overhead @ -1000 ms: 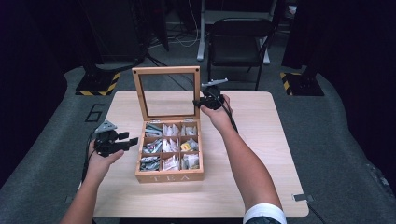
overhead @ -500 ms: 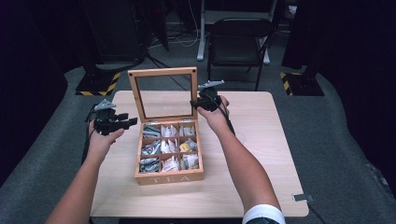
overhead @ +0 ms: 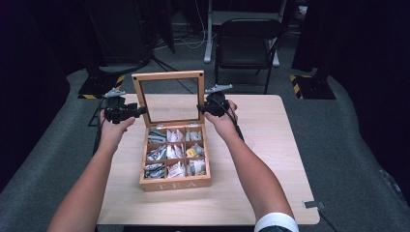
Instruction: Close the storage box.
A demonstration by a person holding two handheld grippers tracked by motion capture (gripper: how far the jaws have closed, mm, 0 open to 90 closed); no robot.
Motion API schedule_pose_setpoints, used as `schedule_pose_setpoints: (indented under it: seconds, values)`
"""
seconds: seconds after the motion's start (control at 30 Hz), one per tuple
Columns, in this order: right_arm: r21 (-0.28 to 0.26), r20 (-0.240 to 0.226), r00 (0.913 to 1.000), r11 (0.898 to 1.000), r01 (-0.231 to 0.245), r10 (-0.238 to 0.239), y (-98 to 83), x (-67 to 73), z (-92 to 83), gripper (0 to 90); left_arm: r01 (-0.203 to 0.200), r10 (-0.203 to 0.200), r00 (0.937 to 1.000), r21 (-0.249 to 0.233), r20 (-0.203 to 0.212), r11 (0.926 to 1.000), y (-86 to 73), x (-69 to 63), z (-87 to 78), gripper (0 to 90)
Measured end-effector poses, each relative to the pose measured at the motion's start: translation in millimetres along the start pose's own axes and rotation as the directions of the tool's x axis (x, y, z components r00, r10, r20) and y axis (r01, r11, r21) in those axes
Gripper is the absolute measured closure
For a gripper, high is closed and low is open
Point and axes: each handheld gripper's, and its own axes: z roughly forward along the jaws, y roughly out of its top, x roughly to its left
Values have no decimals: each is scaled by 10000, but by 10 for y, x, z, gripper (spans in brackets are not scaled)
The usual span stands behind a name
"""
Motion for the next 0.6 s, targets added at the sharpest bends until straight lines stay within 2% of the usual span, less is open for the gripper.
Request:
schedule_pose_setpoints:
  seconds: [0.13,0.23,0.27,0.33,0.47,0.57,0.6]
  values:
    - [-50,-22,10000,10000,-42,42,-13,13,-9,651,-119,119,9999,-52,-59,9999,49,10,39,508]
    - [-115,11,9999,9999,107,-107,-19,14,-15,651,-21,26,9999,-280,144,9996,59,19,52,556]
    - [-102,-8,10000,9999,-4,4,-23,22,-17,651,-82,87,9998,-281,165,9996,58,15,59,556]
    - [-131,-10,10000,9999,48,-48,-28,22,-21,651,-205,210,9996,-328,161,9993,55,3,72,592]
    - [-149,-1,9999,9998,136,-136,-29,25,-24,651,-380,384,9992,-445,77,9983,57,-19,81,594]
    - [-155,50,10000,9999,13,-12,-35,35,-23,650,-608,606,9981,-451,-57,9971,51,-31,79,613]
    - [-207,55,9999,9997,142,-141,-35,26,-21,650,-658,657,9978,-458,-58,9968,49,-29,76,616]
